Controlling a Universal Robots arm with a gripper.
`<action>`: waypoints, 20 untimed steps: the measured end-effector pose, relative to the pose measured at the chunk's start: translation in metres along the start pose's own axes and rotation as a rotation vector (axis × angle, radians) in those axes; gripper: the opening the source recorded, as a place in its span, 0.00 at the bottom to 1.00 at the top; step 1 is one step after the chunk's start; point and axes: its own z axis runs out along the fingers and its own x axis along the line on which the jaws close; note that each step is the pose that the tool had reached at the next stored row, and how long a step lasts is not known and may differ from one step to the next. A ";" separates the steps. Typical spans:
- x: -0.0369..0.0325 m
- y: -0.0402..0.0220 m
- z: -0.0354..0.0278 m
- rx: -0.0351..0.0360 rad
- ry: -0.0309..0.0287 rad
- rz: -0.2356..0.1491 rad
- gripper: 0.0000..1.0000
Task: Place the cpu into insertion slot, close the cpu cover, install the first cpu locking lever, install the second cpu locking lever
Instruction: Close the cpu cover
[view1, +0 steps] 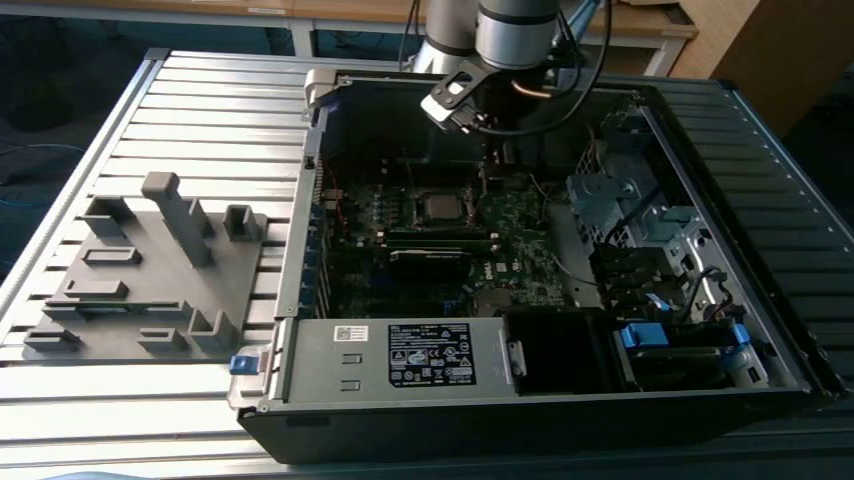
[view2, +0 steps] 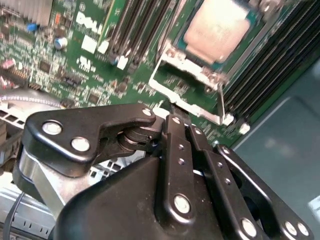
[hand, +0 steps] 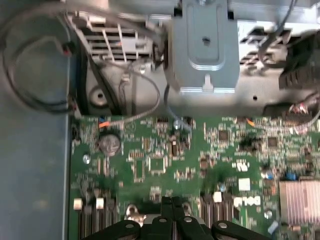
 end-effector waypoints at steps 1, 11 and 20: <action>-0.0002 -0.0040 -0.0003 -0.0022 0.0000 0.000 0.11; -0.0012 -0.0427 -0.0028 -0.0213 0.0003 0.002 0.11; -0.0017 -0.0628 -0.0040 -0.0290 0.0004 0.003 0.11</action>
